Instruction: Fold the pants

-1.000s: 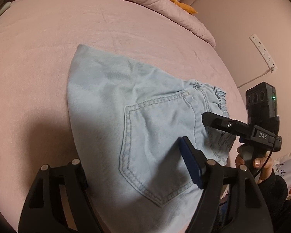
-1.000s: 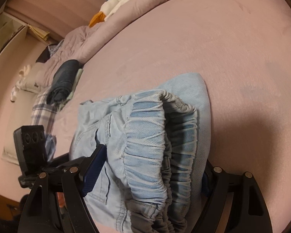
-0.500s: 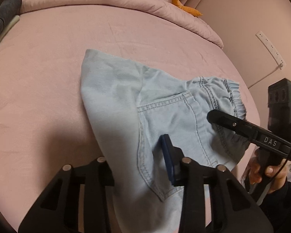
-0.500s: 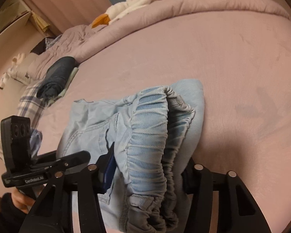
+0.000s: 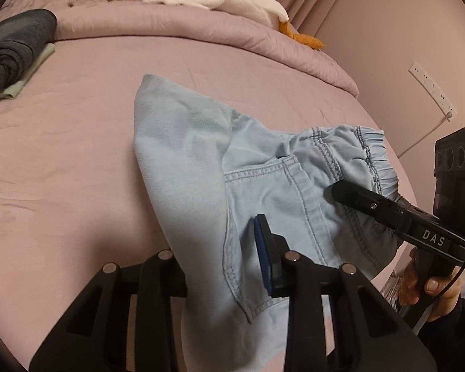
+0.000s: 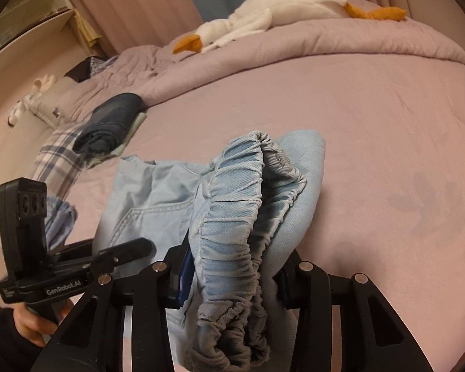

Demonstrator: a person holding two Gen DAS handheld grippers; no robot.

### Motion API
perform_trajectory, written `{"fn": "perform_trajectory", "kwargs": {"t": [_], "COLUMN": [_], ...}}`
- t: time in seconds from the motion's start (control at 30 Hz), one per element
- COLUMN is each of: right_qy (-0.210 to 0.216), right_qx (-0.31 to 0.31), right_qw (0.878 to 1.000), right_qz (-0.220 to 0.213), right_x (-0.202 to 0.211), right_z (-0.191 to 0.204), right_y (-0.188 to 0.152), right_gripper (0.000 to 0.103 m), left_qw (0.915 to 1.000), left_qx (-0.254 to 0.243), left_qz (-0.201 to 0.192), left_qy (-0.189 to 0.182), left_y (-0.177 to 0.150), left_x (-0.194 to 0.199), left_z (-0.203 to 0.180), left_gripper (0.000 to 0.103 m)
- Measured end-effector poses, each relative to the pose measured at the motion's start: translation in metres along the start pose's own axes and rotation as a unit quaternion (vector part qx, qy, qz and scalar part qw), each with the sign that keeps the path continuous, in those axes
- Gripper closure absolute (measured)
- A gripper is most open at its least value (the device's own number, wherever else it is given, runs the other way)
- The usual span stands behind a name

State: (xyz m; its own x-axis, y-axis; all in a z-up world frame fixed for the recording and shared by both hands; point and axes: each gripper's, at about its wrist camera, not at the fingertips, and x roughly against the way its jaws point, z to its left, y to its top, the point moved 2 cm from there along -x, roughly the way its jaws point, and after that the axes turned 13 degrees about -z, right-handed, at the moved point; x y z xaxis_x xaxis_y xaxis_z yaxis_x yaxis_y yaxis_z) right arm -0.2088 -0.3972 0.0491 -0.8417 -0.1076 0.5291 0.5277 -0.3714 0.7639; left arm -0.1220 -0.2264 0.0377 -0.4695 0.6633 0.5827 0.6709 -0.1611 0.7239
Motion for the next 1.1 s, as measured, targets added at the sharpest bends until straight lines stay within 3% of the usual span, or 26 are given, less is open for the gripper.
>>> {"fn": "perform_trajectory", "kwargs": {"t": [0.53,1.1], "right_qy": [0.043,0.054], "right_qx": [0.045,0.065], "right_qw": [0.998,0.996], "right_qz": [-0.017,-0.030], "right_x": [-0.018,-0.047], "right_z": [0.050,0.072], "right_y": [0.019,0.043], "right_gripper": [0.059,0.061], "left_qw": [0.9987,0.9974], "left_qx": [0.004,-0.003], "left_qz": [-0.045,-0.063], "left_qy": [0.023,0.035], "left_y": [0.018,0.055], "left_x": [0.032,0.015], "left_z": [0.031,0.052], "left_gripper": [0.073,0.073]}}
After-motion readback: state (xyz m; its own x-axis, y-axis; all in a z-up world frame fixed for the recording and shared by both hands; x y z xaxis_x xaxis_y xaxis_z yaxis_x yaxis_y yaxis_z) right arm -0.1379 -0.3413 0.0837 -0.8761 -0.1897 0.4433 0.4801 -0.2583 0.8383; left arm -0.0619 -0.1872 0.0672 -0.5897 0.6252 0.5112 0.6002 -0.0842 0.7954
